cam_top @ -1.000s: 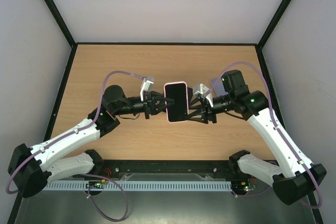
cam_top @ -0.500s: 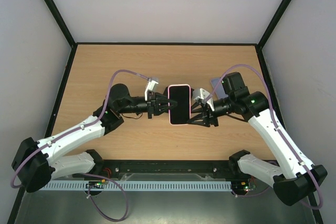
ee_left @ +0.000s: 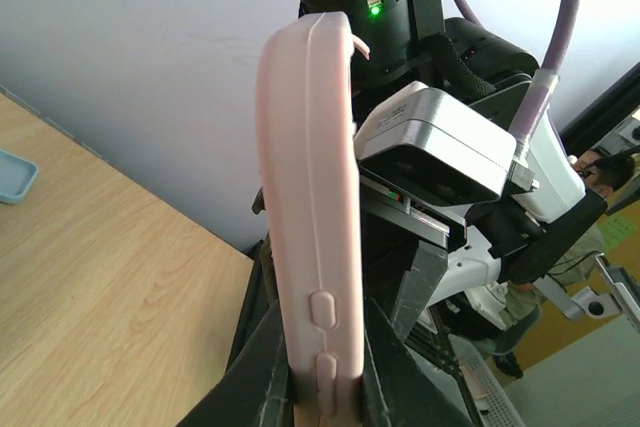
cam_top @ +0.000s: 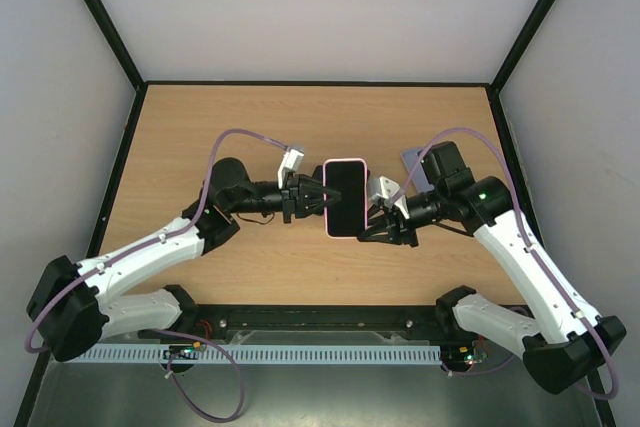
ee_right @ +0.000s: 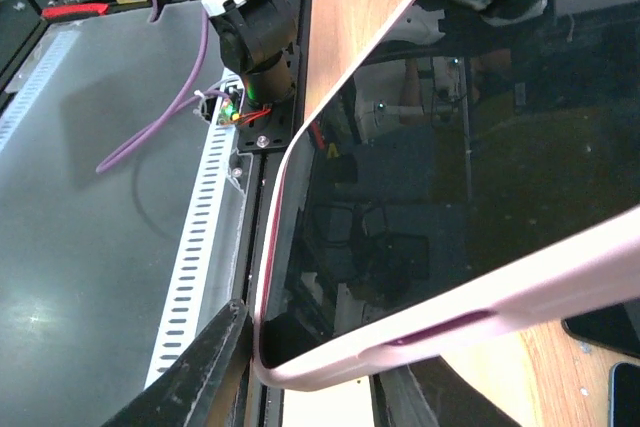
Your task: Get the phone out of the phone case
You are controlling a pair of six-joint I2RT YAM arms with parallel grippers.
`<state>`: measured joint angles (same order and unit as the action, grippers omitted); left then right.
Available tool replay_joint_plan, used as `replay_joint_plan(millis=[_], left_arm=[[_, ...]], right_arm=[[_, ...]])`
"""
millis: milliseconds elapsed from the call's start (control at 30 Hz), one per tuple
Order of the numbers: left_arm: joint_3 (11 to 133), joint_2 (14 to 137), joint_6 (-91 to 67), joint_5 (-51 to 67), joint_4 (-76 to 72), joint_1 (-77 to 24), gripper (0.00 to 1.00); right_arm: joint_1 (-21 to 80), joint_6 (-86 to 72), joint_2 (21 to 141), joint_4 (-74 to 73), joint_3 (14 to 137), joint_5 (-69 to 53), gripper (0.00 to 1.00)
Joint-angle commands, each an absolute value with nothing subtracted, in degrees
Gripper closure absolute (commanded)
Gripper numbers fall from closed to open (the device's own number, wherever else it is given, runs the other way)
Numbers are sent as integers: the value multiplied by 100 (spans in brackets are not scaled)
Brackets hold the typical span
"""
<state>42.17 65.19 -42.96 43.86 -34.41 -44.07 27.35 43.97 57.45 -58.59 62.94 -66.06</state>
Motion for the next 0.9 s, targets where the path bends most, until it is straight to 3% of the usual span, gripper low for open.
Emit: replay_joint_plan(millis=[0, 433, 867], left_arm=[[4499, 6560, -4467, 4463, -4088, -4383, 98], [4684, 6890, -5570, 5153, -4571, -4438, 97], [4622, 6979, -6308, 5284, -5193, -4456, 98]], right_arm=[[2786, 4659, 5590, -6067, 6330, -6620, 73], [2791, 5878, 5441, -6470, 6380, -6002, 78], [2793, 5826, 5390, -6088, 6420, -5487, 79]])
